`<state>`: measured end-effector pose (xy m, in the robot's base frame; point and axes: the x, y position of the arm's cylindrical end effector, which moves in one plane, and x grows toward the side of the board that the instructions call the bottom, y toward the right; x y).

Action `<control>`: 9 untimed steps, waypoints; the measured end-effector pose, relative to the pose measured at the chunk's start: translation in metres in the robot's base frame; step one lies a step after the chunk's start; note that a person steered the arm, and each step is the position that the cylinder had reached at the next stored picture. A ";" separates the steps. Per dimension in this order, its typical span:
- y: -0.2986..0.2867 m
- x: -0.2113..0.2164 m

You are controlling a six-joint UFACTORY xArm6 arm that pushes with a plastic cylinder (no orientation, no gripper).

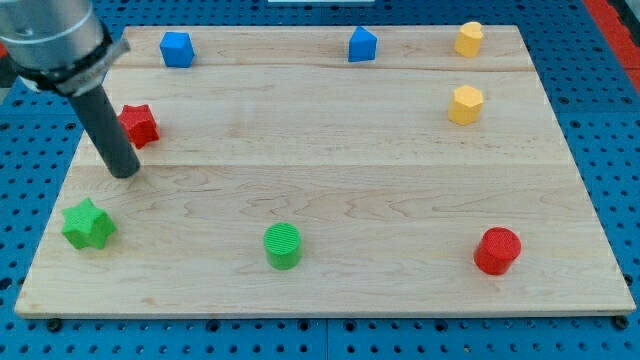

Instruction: Touch the blue triangle

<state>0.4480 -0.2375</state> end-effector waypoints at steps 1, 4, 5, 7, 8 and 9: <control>-0.055 0.034; -0.025 0.081; -0.018 0.040; 0.047 -0.020; 0.113 -0.026; 0.154 -0.032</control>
<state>0.4163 -0.0832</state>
